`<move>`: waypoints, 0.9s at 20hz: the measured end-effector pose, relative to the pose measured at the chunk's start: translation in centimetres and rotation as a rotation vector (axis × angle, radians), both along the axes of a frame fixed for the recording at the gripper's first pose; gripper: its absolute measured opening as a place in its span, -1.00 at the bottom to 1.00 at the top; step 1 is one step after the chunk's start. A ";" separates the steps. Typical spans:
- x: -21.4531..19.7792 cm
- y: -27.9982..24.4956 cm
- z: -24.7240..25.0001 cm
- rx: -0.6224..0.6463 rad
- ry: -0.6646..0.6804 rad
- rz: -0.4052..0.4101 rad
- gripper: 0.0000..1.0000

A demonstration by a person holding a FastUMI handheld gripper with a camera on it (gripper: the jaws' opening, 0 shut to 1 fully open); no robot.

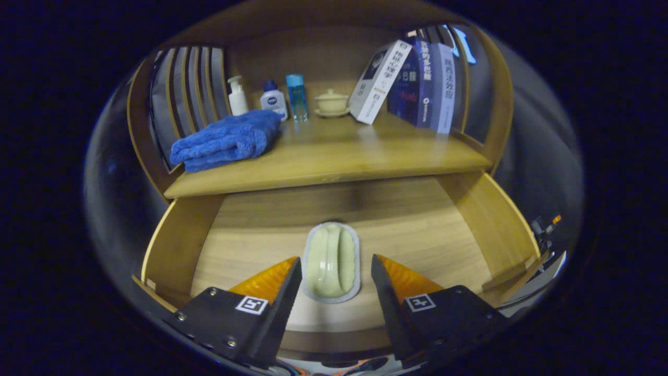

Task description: Pull open the drawer, take out the items inside it, and place them on the countertop above the cabinet.

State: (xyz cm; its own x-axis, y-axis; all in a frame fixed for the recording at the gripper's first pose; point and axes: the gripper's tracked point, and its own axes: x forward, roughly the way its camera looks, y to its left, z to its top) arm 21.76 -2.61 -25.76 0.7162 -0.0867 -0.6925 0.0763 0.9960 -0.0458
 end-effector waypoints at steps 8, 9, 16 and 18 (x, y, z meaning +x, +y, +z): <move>0.3 0.5 -3.5 0.016 0.097 -0.014 -0.14; 1.9 0.5 -3.8 0.016 0.026 0.002 -0.32; 1.9 1.9 -0.7 0.038 -0.128 0.073 -0.61; 1.4 2.0 0.8 0.010 -0.167 0.083 -0.61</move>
State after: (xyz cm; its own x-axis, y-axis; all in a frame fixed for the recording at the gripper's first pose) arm 23.16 -0.62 -24.94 0.8256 -0.0163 -0.5640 -0.0007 0.9996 -0.0298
